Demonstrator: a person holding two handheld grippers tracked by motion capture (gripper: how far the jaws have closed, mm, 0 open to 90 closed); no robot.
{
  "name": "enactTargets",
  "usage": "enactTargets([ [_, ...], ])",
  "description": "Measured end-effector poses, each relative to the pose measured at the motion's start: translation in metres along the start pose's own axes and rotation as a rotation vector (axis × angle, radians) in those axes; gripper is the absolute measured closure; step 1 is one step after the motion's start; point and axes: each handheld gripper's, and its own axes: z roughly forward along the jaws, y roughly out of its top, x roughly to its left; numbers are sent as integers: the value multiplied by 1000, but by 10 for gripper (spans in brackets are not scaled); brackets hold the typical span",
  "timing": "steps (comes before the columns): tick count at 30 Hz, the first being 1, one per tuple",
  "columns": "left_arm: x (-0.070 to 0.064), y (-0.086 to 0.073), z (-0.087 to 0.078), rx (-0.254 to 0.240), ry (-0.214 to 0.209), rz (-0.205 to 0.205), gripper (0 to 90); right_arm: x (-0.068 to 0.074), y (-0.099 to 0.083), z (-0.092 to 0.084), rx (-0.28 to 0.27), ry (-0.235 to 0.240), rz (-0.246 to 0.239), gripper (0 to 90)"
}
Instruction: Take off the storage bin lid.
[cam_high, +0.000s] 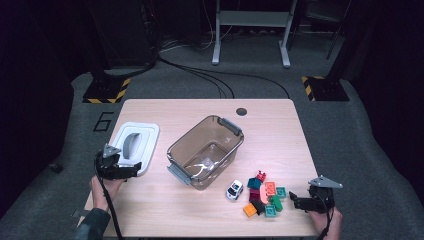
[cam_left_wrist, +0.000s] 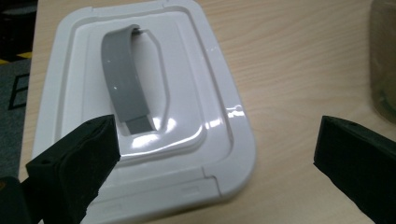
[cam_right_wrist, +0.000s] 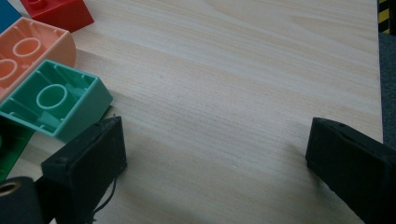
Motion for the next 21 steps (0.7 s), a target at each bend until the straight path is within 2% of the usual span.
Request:
enactTargets([
  [5, -19, -22, -4, -8, -4, 53, 0, 0, 0, 0, 5, -2, 5, 27],
  [6, -23, -26, -3, -2, -21, 57, 0, 0, 1, 1, 7, -3, 4, 23],
  [12, -49, -48, 8, 56, -68, 135, 0, 0, 1, 1, 9, -7, -1, 15],
  [13, -52, -50, 10, 60, -77, 132, 0, 0, 1, 1, 10, -8, 3, 10],
  [14, -55, -52, 12, 79, -83, 148, 0, 0, 1, 1, 12, -9, 7, 5],
  [16, -59, -57, 15, 91, -91, 151, 0, -1, 1, 2, 14, -15, 9, 0],
  [18, -59, -60, 17, 76, -115, 125, 0, 0, 2, 2, 13, -17, 13, 0],
  [21, -58, -60, 17, 73, -116, 120, 0, 0, 2, 2, 13, -18, 14, 0],
])
